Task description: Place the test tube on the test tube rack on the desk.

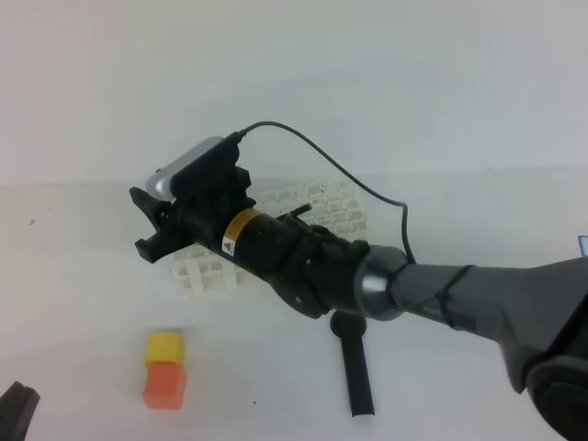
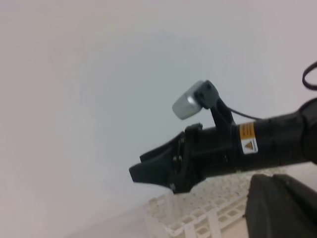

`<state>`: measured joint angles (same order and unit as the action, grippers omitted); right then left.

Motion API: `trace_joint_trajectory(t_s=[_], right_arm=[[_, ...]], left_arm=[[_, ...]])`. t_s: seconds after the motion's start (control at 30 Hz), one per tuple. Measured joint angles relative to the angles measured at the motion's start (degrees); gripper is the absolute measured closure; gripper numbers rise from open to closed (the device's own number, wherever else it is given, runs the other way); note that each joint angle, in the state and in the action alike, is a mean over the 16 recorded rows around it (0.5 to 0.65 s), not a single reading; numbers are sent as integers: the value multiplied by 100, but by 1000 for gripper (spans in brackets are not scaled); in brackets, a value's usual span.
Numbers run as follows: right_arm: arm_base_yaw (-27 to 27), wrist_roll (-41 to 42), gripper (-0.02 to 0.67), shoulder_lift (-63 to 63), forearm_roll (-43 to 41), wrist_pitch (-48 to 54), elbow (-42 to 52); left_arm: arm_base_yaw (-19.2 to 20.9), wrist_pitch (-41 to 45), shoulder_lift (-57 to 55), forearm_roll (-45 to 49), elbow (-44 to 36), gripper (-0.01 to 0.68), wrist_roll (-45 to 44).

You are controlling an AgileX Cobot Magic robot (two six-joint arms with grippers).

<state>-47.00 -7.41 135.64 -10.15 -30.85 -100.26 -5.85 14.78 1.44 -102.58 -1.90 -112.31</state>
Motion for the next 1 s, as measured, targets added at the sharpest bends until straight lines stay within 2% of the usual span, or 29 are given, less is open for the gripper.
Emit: trace_joint_trajectory(t_s=[0.13,0.4,0.57,0.7,1.0], right_arm=[[-2,34,367,-250,-183,295,-1],[67,99,526,-1039,-792,1208,77],[282,116,615,-1680,-1158,1656,483],[576,129,643,-2294,-1361,1797,1131],[1614,244,650,-3933,-1297,1682,3251]], left_arm=[[0,0,0,0,0,673,0],[0,0,0,0,0,673,0],[0,0,0,0,0,673,0],[0,0,0,0,0,673,0],[0,0,0,0,0,673,0]])
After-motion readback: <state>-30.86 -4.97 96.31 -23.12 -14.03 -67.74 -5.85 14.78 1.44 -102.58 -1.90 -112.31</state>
